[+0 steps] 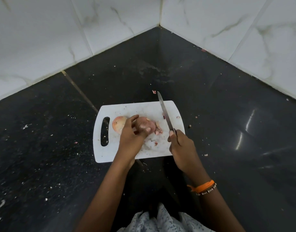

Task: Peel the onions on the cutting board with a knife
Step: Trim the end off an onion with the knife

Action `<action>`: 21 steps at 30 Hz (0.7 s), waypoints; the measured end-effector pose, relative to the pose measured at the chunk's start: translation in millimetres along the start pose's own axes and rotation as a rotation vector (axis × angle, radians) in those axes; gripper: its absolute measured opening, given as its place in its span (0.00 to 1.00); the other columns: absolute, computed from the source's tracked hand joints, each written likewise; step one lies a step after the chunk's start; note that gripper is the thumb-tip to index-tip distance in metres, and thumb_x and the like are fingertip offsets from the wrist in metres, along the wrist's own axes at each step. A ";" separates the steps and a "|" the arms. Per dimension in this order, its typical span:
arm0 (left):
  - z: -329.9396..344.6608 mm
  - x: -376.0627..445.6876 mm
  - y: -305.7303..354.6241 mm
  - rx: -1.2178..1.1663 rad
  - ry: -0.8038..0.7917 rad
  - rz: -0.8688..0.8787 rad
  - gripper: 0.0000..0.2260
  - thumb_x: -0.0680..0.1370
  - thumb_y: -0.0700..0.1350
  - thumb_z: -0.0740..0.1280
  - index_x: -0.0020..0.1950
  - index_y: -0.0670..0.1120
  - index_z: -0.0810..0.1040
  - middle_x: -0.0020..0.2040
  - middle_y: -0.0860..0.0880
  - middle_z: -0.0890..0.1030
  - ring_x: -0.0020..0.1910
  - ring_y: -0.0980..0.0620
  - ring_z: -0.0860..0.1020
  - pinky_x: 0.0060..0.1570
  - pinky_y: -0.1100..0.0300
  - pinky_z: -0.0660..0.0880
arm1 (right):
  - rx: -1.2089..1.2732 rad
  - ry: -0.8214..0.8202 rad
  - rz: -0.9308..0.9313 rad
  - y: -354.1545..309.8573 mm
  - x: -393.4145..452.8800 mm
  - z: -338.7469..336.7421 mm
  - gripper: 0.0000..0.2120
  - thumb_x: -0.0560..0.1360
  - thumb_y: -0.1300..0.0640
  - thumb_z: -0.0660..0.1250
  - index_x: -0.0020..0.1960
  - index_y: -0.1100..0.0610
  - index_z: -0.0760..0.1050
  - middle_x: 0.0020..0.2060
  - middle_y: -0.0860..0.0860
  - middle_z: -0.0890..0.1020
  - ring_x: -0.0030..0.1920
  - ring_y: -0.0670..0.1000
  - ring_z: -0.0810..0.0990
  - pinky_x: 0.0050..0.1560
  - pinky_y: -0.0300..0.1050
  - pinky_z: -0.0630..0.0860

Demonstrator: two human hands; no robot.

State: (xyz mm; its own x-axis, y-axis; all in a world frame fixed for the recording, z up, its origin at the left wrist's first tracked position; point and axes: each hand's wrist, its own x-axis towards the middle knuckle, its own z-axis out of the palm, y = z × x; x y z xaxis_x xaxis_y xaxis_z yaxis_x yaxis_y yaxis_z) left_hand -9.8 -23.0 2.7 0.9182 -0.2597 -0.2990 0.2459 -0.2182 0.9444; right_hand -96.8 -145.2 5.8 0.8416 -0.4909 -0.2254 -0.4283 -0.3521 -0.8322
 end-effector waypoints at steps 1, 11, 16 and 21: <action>0.6 -0.5 4.4 -0.207 -0.028 -0.090 0.21 0.76 0.39 0.68 0.68 0.48 0.68 0.60 0.50 0.73 0.56 0.55 0.77 0.46 0.66 0.77 | 0.077 0.015 -0.029 -4.1 -4.7 0.4 0.14 0.82 0.53 0.53 0.42 0.57 0.70 0.28 0.50 0.70 0.27 0.45 0.66 0.28 0.37 0.64; 3.0 -13.0 35.4 -0.970 -0.183 -0.469 0.19 0.74 0.48 0.69 0.58 0.36 0.76 0.55 0.35 0.80 0.55 0.41 0.81 0.48 0.53 0.81 | 0.307 -0.047 -0.127 -19.0 -51.8 10.9 0.15 0.82 0.54 0.52 0.43 0.60 0.70 0.26 0.53 0.67 0.25 0.43 0.63 0.24 0.36 0.61; 0.3 -13.5 34.8 -0.902 -0.213 -0.362 0.11 0.75 0.45 0.67 0.51 0.37 0.78 0.46 0.38 0.84 0.47 0.44 0.83 0.47 0.54 0.81 | 0.211 -0.063 -0.117 -18.8 -58.7 0.7 0.15 0.82 0.51 0.51 0.41 0.56 0.69 0.26 0.49 0.67 0.25 0.42 0.63 0.26 0.37 0.62; -14.6 -11.9 31.3 -0.549 -0.322 -0.036 0.16 0.73 0.43 0.67 0.59 0.39 0.78 0.54 0.42 0.83 0.55 0.49 0.81 0.53 0.60 0.78 | 0.085 -0.117 -0.116 -22.6 -55.8 -22.6 0.17 0.81 0.50 0.51 0.38 0.55 0.68 0.27 0.50 0.70 0.27 0.47 0.66 0.31 0.44 0.65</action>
State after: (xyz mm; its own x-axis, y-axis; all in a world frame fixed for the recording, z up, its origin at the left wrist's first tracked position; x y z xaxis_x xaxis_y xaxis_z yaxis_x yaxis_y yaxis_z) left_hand -8.5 -13.0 37.9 0.7882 -0.5493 -0.2776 0.4768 0.2598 0.8397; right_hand -141.5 -127.9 48.7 0.9184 -0.3533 -0.1783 -0.3006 -0.3300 -0.8948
